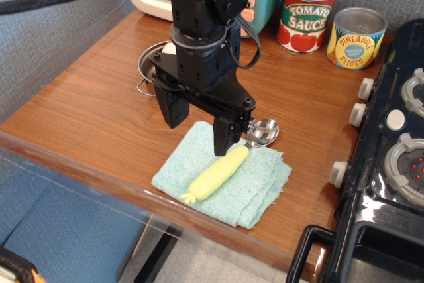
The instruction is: Move the mushroom between the towel and the cans
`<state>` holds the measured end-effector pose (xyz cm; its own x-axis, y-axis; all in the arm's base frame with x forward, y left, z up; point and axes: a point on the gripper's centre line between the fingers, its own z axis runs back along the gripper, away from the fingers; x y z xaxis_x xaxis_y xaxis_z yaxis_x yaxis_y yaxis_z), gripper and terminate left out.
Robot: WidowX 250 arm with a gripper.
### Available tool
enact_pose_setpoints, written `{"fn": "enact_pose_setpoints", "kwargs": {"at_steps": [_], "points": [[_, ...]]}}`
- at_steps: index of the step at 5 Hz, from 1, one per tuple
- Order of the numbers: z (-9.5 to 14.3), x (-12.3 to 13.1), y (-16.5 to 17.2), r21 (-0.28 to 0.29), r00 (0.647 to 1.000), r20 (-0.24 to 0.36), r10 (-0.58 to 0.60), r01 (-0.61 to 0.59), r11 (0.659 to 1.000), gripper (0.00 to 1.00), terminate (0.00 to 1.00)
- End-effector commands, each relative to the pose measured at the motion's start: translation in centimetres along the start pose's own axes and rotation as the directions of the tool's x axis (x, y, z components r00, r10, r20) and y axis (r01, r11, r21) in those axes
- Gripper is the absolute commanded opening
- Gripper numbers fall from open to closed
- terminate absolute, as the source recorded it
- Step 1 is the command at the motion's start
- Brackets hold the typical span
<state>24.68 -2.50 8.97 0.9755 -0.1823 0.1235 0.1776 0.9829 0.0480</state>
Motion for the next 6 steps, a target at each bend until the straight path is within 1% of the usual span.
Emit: {"fn": "enact_pose_setpoints", "kwargs": {"at_steps": [1,2,3,4,5,6], "points": [[0.0,0.0,0.0,0.000,1.000,0.000,0.000,0.000,1.000,1.00,0.00],[0.4,1.0,2.4,-0.090,0.993,-0.002,0.119,-0.118,0.989,1.00,0.00],[0.8,3.0,5.5,-0.109,0.971,0.027,0.237,-0.233,0.966,1.00,0.00],[0.2,5.4,9.0,-0.098,0.933,0.076,0.351,-0.343,0.934,1.00,0.00],[0.2,7.5,11.8,-0.064,0.893,0.143,0.427,-0.422,0.904,1.00,0.00],[0.2,9.8,14.5,-0.046,0.841,0.233,0.489,-0.493,0.869,1.00,0.00]]}}
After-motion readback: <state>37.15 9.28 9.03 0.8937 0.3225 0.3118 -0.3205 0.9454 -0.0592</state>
